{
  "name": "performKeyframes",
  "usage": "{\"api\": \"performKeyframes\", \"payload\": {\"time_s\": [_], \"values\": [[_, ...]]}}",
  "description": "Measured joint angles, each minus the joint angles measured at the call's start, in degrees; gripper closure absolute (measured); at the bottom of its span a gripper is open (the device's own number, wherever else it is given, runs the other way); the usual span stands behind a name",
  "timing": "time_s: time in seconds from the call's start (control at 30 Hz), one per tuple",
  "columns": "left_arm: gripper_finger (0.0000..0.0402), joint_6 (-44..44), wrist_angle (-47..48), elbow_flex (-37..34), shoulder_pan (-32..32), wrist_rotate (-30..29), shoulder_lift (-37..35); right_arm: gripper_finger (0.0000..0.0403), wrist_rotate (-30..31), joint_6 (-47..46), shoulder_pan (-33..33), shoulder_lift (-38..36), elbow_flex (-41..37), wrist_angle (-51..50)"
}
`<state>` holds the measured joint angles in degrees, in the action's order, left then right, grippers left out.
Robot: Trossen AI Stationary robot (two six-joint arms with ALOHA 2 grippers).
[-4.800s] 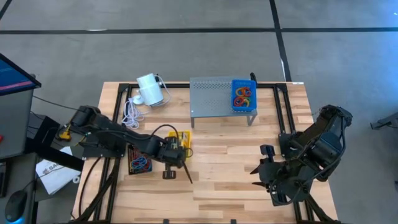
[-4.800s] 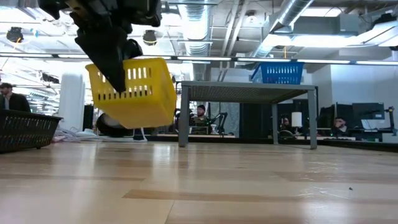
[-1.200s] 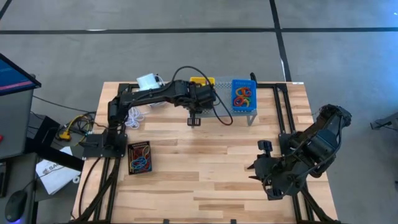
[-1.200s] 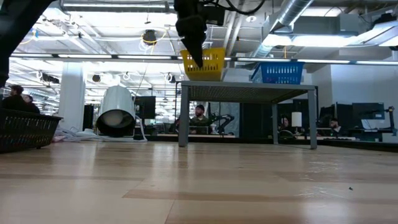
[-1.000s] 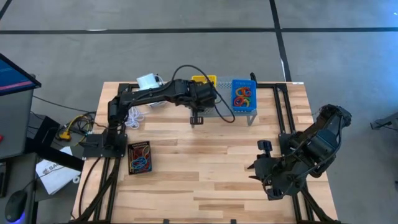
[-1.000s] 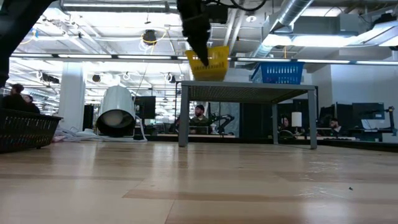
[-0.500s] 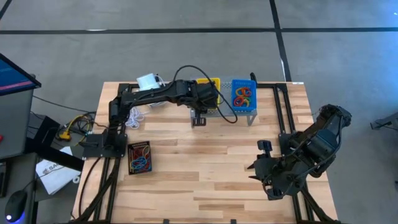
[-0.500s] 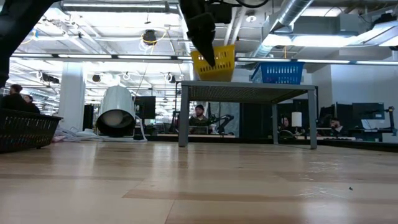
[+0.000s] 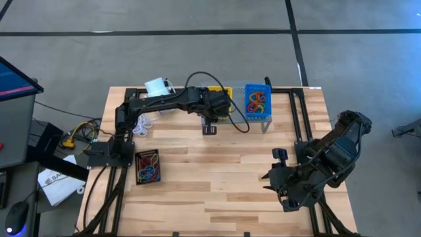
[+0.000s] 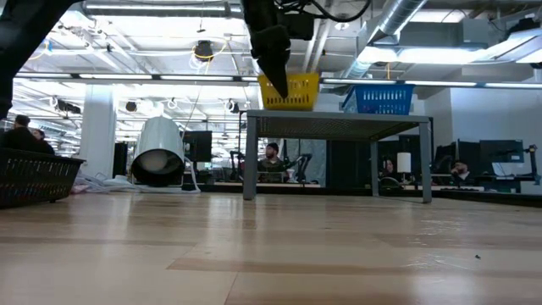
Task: Pick & Place Office Desk Supplies
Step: Put the yellow bin on the shelf
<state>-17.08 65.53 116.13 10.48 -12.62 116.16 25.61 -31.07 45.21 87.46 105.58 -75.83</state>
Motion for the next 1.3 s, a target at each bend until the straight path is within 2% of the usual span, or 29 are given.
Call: {"api": "performKeyframes", "payload": {"time_s": [0.6, 1.0, 1.13, 1.3], "values": [[0.0325, 0.63, -2.75, -0.17, -0.04, -0.29, -0.71, 0.0280, 0.00, 0.02, 0.04, 0.00, 0.00, 0.01], [0.0280, 0.59, 0.17, -0.20, 0.00, 1.53, -3.06, 0.0280, 0.86, 0.74, -0.03, 0.00, 0.00, 0.02], [0.0260, 0.64, 2.00, -0.21, -0.04, 0.13, -6.92, 0.0280, 4.05, 3.93, -1.48, 0.00, 0.00, 0.60], [0.0243, 3.65, 2.08, -0.21, -0.13, -0.68, -16.75, 0.0280, 3.94, 9.91, -7.02, 0.00, 0.00, 2.80]]}}
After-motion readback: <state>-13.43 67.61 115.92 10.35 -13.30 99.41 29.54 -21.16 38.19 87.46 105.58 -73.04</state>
